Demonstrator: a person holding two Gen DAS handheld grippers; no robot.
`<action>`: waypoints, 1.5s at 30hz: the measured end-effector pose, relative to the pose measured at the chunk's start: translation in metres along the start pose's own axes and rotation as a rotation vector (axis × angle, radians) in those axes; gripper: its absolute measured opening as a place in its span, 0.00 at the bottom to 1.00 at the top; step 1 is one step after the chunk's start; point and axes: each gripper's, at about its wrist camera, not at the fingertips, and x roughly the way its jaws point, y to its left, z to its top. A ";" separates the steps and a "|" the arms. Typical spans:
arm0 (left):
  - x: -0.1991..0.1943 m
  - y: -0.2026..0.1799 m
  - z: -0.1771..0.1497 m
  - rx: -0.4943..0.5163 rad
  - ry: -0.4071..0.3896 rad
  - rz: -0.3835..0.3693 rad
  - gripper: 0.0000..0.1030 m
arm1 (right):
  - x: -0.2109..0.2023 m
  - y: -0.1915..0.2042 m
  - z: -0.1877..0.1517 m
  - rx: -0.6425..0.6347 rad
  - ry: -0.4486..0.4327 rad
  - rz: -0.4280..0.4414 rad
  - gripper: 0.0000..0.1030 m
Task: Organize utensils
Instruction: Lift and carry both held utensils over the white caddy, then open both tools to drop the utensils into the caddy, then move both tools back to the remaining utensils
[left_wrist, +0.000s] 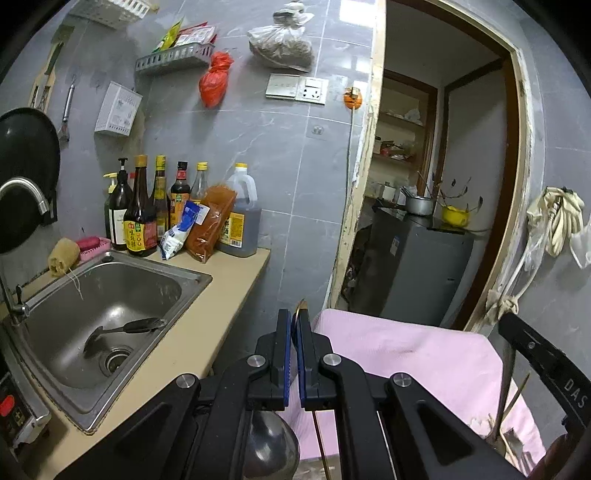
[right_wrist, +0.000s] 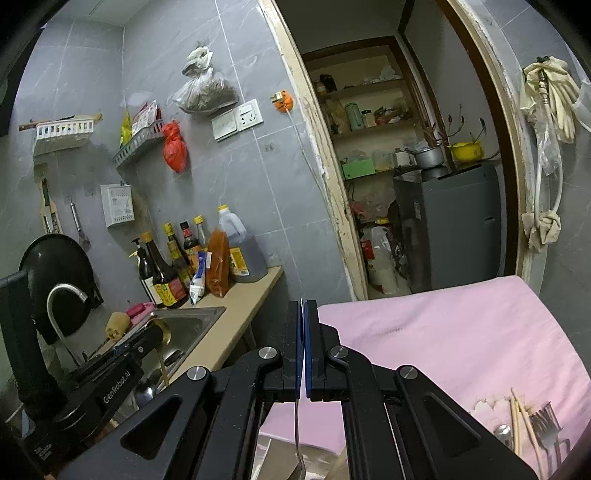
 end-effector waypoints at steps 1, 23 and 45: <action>-0.001 0.000 -0.001 0.004 0.002 -0.003 0.03 | 0.000 0.000 -0.001 -0.001 0.007 0.003 0.02; -0.029 0.014 -0.002 -0.031 0.191 -0.151 0.07 | -0.045 -0.025 0.007 0.025 0.080 0.058 0.05; -0.108 -0.094 0.021 0.006 0.017 -0.326 0.87 | -0.181 -0.120 0.064 -0.068 -0.083 -0.142 0.91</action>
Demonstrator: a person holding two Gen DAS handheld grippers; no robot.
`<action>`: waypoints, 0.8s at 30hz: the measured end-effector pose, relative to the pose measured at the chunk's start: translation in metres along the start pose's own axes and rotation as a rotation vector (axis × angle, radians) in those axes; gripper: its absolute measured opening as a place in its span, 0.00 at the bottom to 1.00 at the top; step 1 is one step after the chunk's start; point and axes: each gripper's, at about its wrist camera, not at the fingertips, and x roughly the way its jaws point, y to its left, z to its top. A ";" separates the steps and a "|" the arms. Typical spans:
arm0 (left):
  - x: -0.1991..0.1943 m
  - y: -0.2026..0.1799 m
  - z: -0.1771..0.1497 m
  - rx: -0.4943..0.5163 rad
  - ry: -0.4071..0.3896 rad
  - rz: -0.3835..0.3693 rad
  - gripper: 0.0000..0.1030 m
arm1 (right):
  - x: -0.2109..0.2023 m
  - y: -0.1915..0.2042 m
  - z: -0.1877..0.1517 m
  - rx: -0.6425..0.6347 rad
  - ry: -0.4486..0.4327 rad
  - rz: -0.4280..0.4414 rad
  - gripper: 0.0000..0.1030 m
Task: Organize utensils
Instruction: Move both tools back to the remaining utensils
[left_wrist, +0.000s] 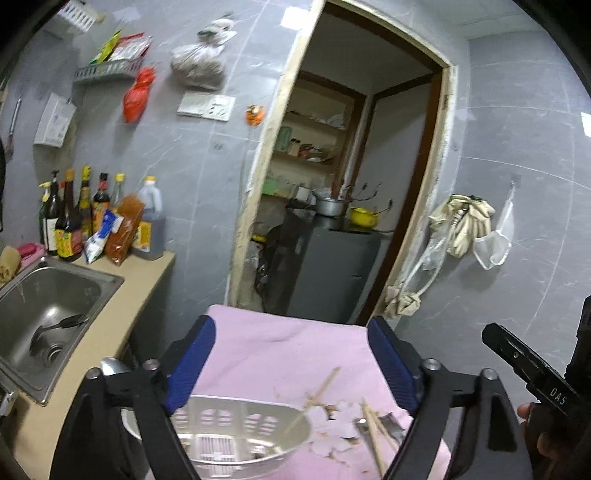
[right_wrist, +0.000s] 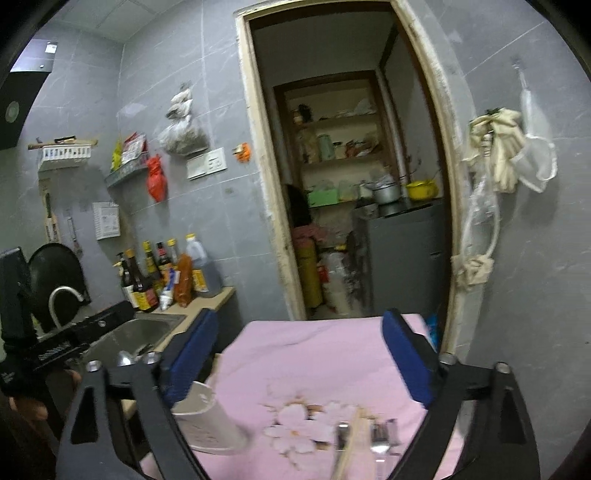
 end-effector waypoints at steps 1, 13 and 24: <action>-0.001 -0.006 -0.001 0.006 -0.006 -0.002 0.89 | -0.003 -0.007 0.001 0.000 -0.001 -0.013 0.92; 0.008 -0.083 -0.036 0.081 -0.008 0.005 0.98 | -0.019 -0.080 -0.007 -0.001 0.031 -0.103 0.96; 0.037 -0.131 -0.072 0.121 0.087 0.016 0.98 | 0.005 -0.150 -0.038 0.066 0.142 -0.136 0.96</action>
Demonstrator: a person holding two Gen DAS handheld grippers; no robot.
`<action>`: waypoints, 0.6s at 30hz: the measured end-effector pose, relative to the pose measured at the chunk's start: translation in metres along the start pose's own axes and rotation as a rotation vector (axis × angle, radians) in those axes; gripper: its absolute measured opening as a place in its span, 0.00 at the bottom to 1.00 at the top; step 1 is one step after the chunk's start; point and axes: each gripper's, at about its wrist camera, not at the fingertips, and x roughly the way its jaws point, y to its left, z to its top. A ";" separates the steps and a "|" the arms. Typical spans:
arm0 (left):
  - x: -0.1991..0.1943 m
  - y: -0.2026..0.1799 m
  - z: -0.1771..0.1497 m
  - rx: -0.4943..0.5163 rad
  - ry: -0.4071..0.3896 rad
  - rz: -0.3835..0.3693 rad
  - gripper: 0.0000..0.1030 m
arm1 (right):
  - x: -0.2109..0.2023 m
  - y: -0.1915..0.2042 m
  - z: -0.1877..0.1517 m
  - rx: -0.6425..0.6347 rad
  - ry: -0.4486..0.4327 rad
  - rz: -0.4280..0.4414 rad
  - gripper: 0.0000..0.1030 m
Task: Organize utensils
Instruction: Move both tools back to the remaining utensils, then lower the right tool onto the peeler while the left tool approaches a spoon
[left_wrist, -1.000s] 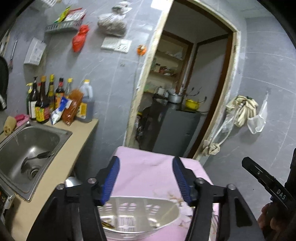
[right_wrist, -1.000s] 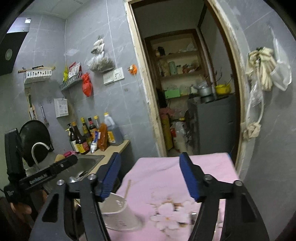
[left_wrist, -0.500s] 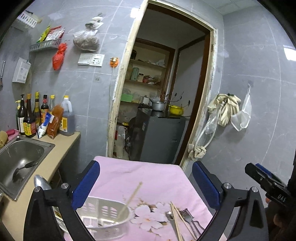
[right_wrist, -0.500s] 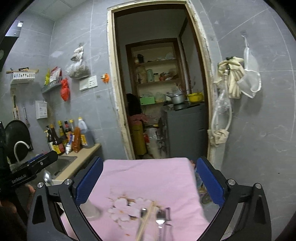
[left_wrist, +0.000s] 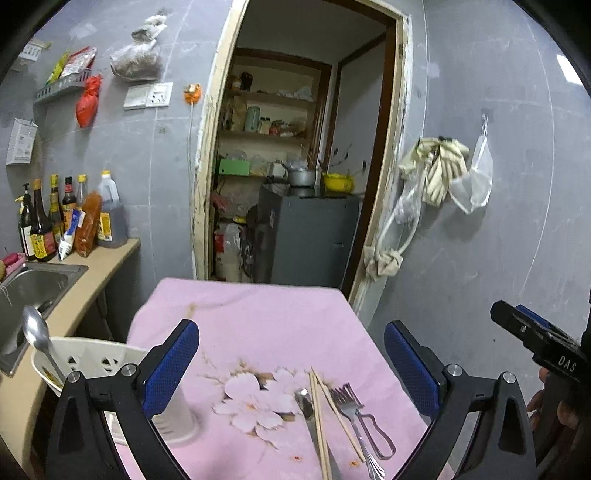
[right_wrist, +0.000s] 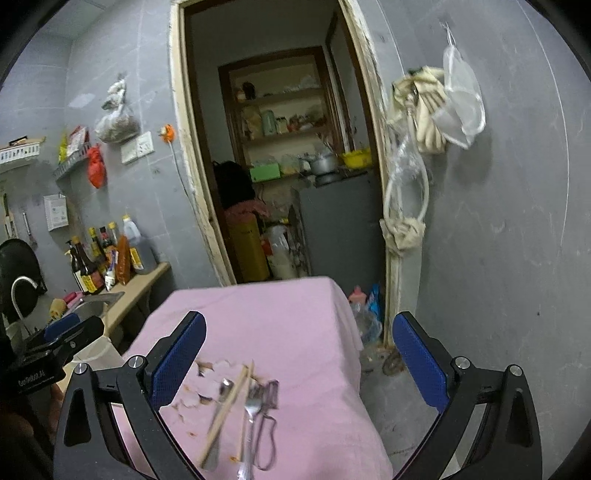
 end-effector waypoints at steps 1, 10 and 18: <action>0.004 -0.003 -0.004 0.002 0.011 0.002 0.98 | 0.004 -0.003 -0.004 0.003 0.012 -0.001 0.96; 0.052 -0.011 -0.040 -0.001 0.155 0.044 0.98 | 0.064 -0.022 -0.055 0.009 0.199 -0.002 0.96; 0.101 -0.001 -0.070 0.026 0.322 0.090 0.98 | 0.105 -0.019 -0.093 -0.026 0.352 0.008 0.96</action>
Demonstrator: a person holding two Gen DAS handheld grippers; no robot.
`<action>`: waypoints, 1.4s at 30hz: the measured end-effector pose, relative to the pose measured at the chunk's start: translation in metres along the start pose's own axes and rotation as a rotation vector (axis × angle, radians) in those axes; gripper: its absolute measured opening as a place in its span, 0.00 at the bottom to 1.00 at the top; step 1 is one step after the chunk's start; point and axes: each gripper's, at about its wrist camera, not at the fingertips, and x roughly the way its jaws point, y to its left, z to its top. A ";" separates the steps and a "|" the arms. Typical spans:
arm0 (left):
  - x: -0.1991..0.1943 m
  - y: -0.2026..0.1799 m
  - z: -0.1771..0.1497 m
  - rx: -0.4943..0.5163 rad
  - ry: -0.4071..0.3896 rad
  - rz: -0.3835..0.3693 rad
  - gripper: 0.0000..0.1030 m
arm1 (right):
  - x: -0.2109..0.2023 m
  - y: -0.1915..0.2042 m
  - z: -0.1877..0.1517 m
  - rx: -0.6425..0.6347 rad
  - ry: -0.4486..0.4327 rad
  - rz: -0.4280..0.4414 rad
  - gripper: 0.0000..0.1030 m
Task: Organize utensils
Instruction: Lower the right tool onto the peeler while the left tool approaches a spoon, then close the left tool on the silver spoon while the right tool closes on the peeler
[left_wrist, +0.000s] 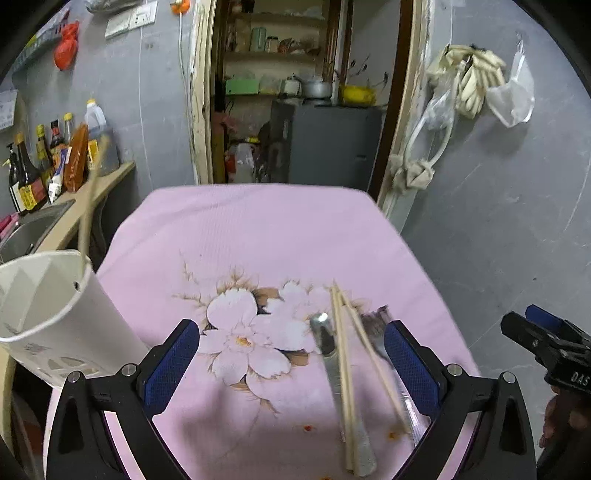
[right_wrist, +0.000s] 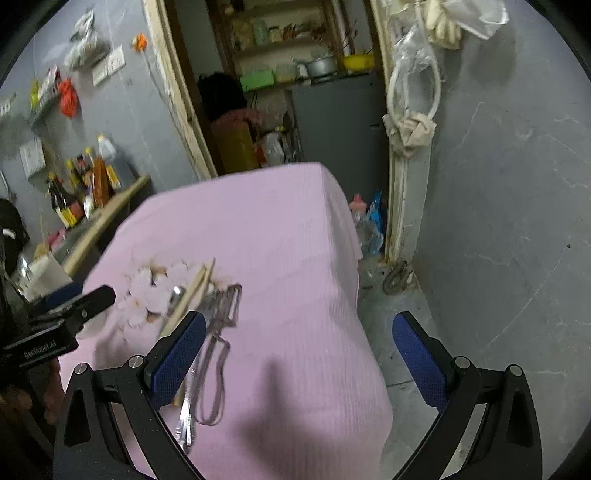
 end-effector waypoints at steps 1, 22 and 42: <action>0.004 0.000 -0.001 0.004 0.007 0.002 0.98 | 0.005 0.002 0.000 -0.005 0.009 0.005 0.96; 0.072 0.006 -0.017 -0.032 0.160 -0.162 0.42 | 0.061 0.063 -0.014 -0.227 0.111 -0.027 0.82; 0.095 -0.001 -0.008 -0.042 0.261 -0.307 0.26 | 0.095 0.048 0.013 -0.167 0.154 0.041 0.38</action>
